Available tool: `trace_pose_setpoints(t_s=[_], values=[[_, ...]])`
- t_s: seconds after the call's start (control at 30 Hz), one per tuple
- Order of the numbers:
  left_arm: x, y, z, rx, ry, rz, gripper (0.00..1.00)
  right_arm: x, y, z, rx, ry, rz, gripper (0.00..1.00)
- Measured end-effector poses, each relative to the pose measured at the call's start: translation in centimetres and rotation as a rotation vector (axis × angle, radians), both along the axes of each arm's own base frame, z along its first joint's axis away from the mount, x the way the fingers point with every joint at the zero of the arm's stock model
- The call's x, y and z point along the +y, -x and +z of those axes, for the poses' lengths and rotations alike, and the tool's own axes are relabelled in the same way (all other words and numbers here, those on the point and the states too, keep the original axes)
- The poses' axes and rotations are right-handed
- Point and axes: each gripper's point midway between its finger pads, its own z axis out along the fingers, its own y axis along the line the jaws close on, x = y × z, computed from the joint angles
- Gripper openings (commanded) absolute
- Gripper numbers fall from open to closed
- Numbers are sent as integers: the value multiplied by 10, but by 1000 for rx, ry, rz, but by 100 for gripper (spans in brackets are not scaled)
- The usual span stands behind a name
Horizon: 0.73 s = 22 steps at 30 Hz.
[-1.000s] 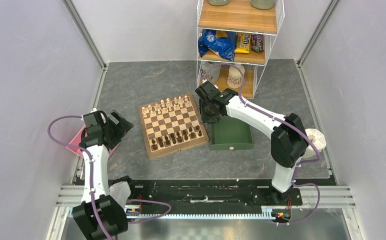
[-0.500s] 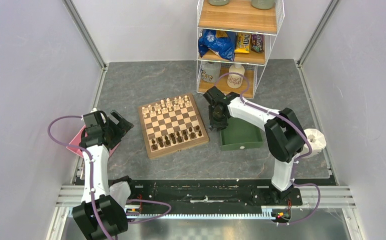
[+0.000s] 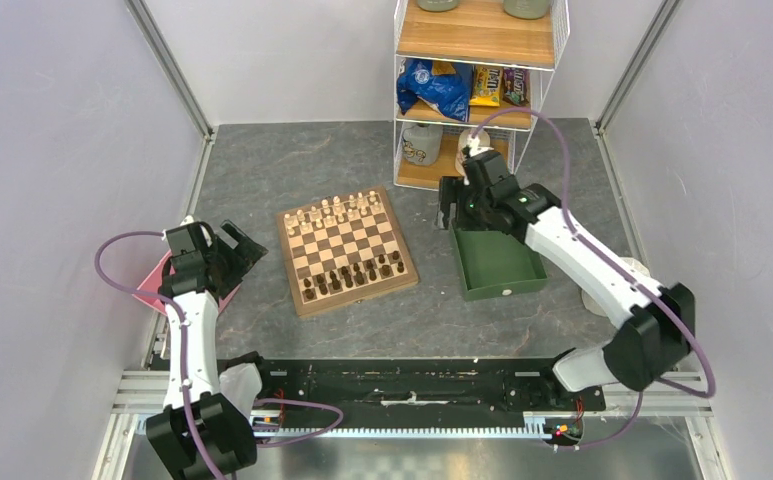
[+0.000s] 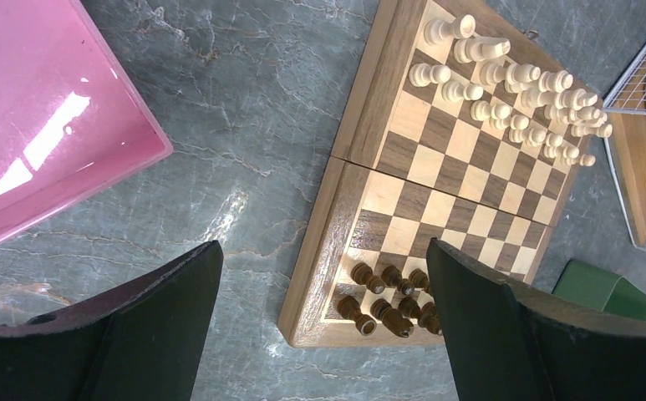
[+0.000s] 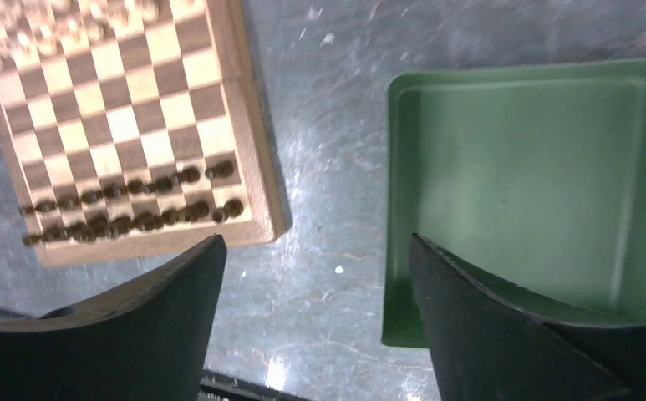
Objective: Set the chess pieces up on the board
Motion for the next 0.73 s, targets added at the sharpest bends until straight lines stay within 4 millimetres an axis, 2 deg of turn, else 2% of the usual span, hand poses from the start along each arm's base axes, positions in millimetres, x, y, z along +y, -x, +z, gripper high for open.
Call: trace_pose_setpoints(t_s=[0.1,0.2,0.3,0.37,0.47,0.5,0.57,0.73], values=[[1,0,3,-13,-10,4,99,-20,-7,26,-98,12,-46,97],[2,1,10,-41,-27,8,99,-49,-17,37,-165,48,-132,97],[5,3,17,-68,-53,17,99,-88,-25,32,-164,63,-241,97],[5,4,22,-89,-68,19,99,-125,-30,25,-136,45,-344,97],[6,6,30,-121,-91,21,100,-169,-30,11,-85,11,-476,97],[7,7,32,-128,-98,23,100,-177,-28,6,-69,2,-503,97],[7,7,35,-144,-109,19,100,-178,-25,-1,-45,-19,-508,97],[4,8,37,-152,-117,-2,100,-158,-20,-6,-9,-80,-445,97]])
